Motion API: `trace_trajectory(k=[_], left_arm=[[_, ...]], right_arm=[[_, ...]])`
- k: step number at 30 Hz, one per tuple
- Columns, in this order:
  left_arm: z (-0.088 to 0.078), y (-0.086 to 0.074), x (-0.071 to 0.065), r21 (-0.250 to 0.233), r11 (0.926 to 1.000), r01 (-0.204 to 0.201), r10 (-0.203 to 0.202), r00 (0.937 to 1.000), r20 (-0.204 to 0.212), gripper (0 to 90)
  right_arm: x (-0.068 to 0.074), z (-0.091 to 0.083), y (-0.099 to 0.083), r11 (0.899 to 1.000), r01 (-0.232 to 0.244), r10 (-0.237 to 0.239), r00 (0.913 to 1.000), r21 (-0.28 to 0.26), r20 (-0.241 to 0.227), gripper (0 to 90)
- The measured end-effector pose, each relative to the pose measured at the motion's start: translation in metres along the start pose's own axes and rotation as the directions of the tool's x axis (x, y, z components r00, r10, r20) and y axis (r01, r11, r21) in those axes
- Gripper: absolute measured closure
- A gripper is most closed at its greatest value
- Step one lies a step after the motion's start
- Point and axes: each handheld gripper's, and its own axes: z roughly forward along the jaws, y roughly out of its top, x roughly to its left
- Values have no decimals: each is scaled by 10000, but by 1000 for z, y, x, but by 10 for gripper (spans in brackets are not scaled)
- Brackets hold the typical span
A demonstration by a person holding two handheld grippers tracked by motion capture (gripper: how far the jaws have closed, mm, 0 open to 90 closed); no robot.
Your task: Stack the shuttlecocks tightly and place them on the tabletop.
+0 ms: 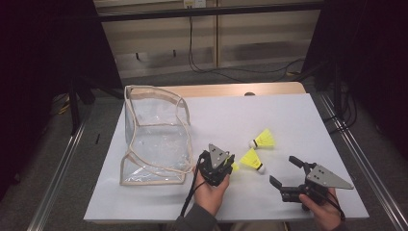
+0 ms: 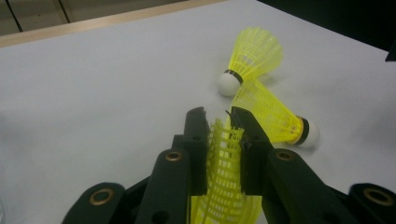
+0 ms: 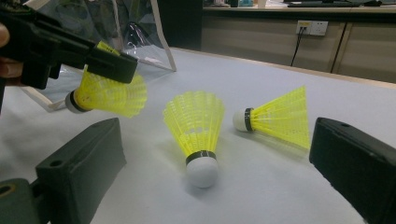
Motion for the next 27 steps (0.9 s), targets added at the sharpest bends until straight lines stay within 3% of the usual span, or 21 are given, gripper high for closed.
trace_trajectory(k=[8, 13, 27], left_arm=[[10, 14, 4, -162, 9997, 209, -211, 9997, -90, 772], [16, 21, 9, -181, 9998, 91, -96, 9997, -244, 772], [37, 27, 22, -195, 9995, 234, -248, 9971, -726, 770]], right_arm=[[-1, 0, 0, 10000, 22, -21, 10000, -23, 15, 25], [-1, 0, 0, 10000, 13, -13, 10000, -24, 13, 25], [-1, -1, 0, 10000, 21, -21, 10000, -23, 8, 25]])
